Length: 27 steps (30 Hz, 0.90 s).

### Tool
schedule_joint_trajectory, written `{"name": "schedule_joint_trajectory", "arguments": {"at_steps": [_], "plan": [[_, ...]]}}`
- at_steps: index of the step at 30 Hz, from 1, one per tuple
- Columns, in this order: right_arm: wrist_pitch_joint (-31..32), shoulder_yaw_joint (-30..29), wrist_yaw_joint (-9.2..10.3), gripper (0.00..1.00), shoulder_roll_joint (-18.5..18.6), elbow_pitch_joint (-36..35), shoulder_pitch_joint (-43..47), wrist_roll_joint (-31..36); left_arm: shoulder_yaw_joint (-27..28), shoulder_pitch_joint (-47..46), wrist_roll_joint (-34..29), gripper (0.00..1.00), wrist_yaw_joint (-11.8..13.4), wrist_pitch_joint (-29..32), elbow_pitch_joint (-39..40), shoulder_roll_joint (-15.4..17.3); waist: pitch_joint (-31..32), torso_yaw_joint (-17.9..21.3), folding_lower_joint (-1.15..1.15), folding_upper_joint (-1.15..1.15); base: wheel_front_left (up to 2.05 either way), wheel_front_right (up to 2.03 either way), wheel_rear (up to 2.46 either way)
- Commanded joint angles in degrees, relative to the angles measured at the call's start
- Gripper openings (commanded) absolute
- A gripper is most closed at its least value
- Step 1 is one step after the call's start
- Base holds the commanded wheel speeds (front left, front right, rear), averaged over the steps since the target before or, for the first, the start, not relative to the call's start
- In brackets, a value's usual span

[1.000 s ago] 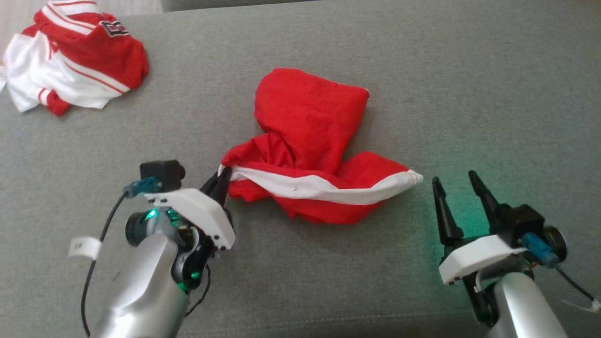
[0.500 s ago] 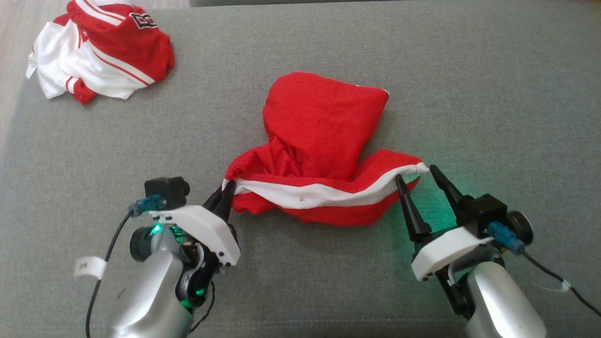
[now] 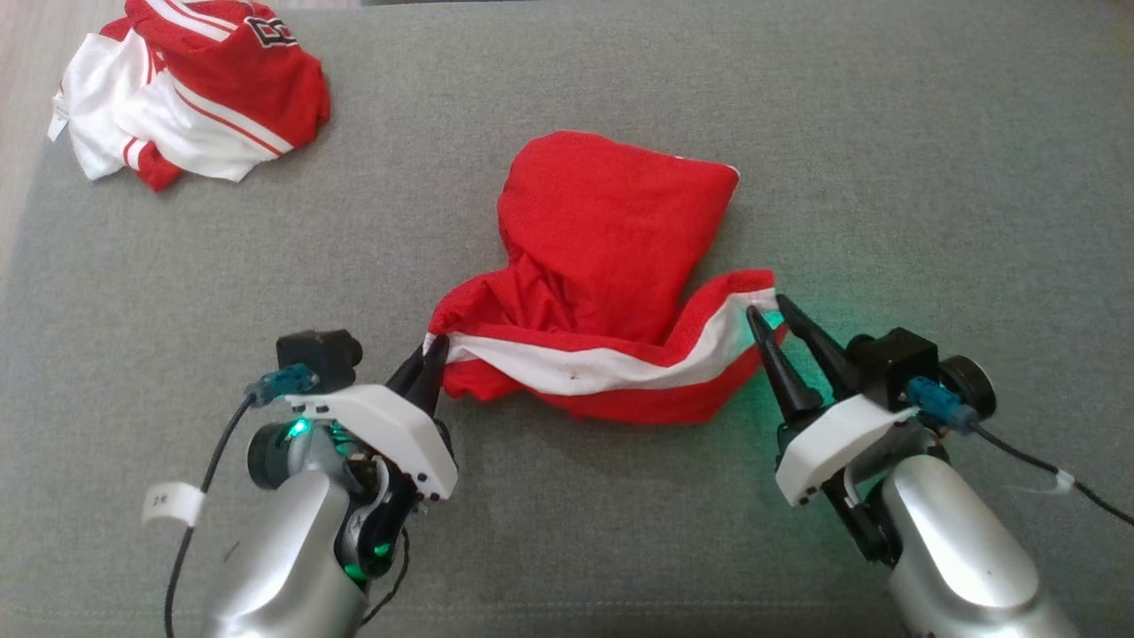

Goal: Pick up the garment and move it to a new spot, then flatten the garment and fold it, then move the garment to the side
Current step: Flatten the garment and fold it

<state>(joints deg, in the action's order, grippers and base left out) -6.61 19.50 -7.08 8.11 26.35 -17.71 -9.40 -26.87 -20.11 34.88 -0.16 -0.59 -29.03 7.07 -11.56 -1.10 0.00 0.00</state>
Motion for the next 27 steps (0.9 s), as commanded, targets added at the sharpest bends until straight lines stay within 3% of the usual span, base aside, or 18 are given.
{"name": "schedule_joint_trajectory", "arguments": {"at_steps": [1,2,5,17,27], "plan": [[-0.25,1.63,-0.41,0.4,0.28,-1.27,-1.31,-0.58,1.83,-0.93,0.16,0.0,0.22,-0.37,2.03,1.4,-0.05,-0.02,0.0,0.0,0.0,0.0,0.0],[-0.31,2.18,-0.41,0.37,0.56,-1.04,-1.6,-0.98,1.78,-0.94,0.19,0.0,0.23,-0.35,2.08,1.41,-0.09,-0.03,0.0,0.0,0.0,0.0,0.0],[-0.72,3.66,-0.41,0.0,1.39,-0.18,-2.62,-1.95,1.66,-0.95,0.3,0.0,0.35,-0.39,2.22,1.47,-0.16,-0.06,0.0,0.0,0.0,0.0,0.0],[-5.03,4.02,-0.41,0.0,2.43,-0.4,-3.56,-2.09,2.24,0.02,1.01,0.0,0.73,-2.73,3.08,1.61,0.78,0.33,0.0,0.0,0.0,0.0,0.0],[-6.47,-2.28,-0.41,0.0,2.99,-12.88,2.75,1.12,3.89,2.51,1.61,0.0,2.09,-6.3,7.82,2.3,2.82,1.07,0.0,0.0,0.0,0.0,0.0]]}}
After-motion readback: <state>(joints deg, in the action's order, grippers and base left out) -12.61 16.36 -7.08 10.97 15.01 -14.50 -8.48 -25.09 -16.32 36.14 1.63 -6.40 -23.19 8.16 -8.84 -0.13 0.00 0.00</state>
